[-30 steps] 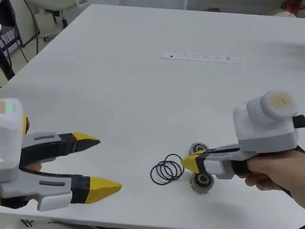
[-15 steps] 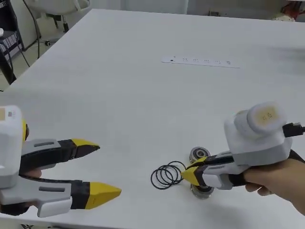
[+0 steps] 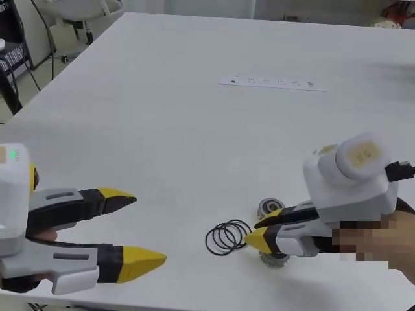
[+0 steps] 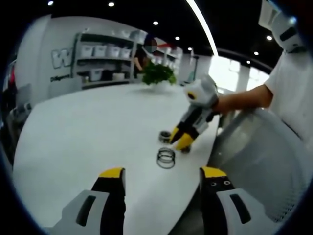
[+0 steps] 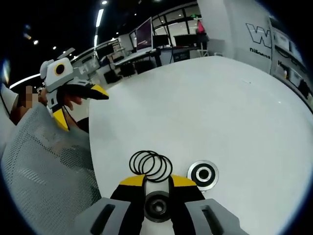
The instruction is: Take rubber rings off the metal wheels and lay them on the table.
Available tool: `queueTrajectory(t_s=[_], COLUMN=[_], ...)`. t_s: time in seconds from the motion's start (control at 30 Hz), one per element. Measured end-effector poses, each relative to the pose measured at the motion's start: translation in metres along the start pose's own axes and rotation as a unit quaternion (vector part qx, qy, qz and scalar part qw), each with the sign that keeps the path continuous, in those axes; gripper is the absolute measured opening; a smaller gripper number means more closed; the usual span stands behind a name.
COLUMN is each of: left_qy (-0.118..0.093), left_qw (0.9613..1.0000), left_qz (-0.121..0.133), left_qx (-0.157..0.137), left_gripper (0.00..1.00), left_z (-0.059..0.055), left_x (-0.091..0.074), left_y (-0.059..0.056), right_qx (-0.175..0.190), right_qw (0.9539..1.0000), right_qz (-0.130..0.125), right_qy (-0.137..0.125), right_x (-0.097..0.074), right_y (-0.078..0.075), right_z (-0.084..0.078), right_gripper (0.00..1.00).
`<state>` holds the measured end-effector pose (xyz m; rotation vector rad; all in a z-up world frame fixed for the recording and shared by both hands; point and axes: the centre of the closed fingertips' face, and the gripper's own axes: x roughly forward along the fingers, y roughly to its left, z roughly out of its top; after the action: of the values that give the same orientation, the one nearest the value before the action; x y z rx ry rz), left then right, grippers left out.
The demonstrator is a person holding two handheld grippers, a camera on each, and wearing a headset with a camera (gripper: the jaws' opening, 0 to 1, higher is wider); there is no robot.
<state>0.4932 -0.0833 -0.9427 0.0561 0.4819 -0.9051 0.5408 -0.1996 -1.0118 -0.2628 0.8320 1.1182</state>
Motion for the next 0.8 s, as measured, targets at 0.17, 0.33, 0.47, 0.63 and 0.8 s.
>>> queueTrajectory(t_s=[0.17, 0.33, 0.47, 0.63, 0.8], left_qy=[0.001, 0.006, 0.012, 0.021, 0.021], left_qw=[1.0000, 0.9999, 0.9995, 0.9989, 0.9984], left_qz=[-0.005, -0.007, -0.004, -0.003, -0.002], left_qx=[0.001, 0.013, 0.029, 0.043, 0.052], left_gripper=[0.65, 0.67, 0.69, 0.72, 0.77], left_z=[0.000, 0.000, 0.002, 0.001, 0.004], left_x=[0.002, 0.001, -0.001, -0.003, -0.008], left_y=[-0.004, -0.003, -0.003, -0.005, -0.009], right_qx=[0.006, -0.032, -0.061, -0.067, -0.059], right_qw=[0.9998, 0.9990, 0.9972, 0.9962, 0.9962], right_qz=[0.009, 0.029, 0.039, 0.044, 0.036], right_qy=[-0.016, -0.011, -0.019, -0.033, -0.053], right_x=[-0.008, -0.016, -0.025, -0.038, -0.054], right_y=[0.001, 0.010, 0.019, 0.022, 0.018], right_z=[0.006, 0.004, 0.007, 0.010, 0.012], right_gripper=[0.18, 0.28, 0.41, 0.50, 0.64])
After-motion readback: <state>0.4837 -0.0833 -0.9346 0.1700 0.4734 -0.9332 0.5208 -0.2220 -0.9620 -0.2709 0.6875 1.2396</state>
